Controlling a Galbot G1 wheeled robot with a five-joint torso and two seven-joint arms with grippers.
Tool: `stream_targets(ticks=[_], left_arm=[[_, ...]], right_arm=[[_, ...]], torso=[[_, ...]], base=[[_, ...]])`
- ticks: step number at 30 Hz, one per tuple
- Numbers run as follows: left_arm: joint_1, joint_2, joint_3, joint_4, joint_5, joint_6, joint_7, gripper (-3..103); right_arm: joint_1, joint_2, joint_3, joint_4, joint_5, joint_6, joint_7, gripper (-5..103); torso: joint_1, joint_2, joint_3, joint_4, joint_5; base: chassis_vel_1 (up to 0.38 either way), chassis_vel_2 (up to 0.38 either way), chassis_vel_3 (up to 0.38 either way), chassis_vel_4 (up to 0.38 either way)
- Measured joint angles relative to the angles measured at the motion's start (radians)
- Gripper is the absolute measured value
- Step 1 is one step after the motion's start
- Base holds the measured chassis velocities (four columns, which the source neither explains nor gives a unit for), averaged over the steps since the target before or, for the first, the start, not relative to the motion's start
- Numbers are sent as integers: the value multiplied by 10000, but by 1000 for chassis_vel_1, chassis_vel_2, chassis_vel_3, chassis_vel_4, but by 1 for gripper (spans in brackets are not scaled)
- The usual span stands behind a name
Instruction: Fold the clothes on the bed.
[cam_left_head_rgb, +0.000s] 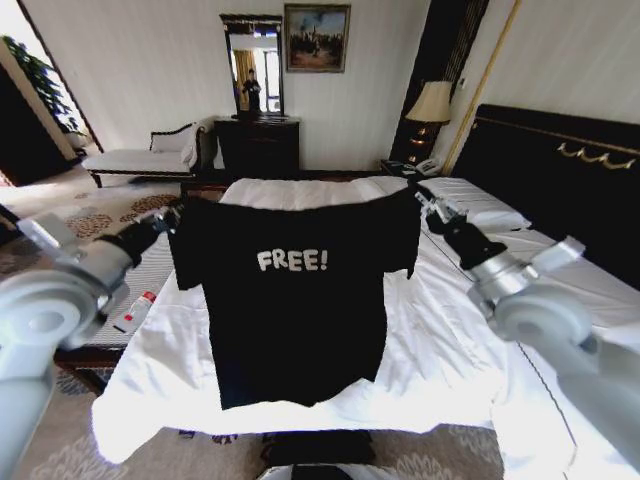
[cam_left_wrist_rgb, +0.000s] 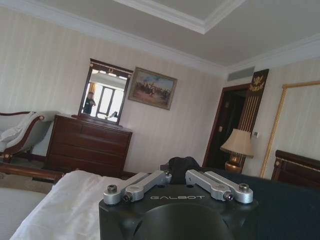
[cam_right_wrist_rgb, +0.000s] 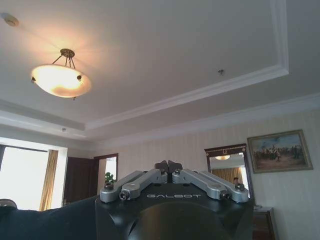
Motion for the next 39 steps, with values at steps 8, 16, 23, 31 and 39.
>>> stream_targets(ticks=[8,16,23,31,39], left_arm=[[-2703,131,1636,937,-531,-2,30,0],[-2110,600,774,-9,-1140,-92,155,0],[1189,626,-1674,-2336,-1159,23,120,0],[3446,171,-5651,-3995,-3803,498,-718,0],[3500,1041,-8508,-4022,-6522,710,-1036,0]], right_arm=[[4699,816,-3109,-1446,426,191,417,0],[3038,507,-1448,-152,142,370,254,0],[-1007,472,1370,2110,-370,-72,986,0],[-3750,672,4530,3919,-56,-817,1954,0],[-5044,227,7976,4193,1751,-1873,2648,0]], torso=[[6,-2,3,6,4],[-5,2,-5,-3,14],[-3,2,-4,2,8],[-4,2,-4,2,11],[-5,4,-5,1,8]], base=[[0,0,0,0],[0,0,0,0],[0,0,0,0],[0,0,0,0],[0,0,0,0]])
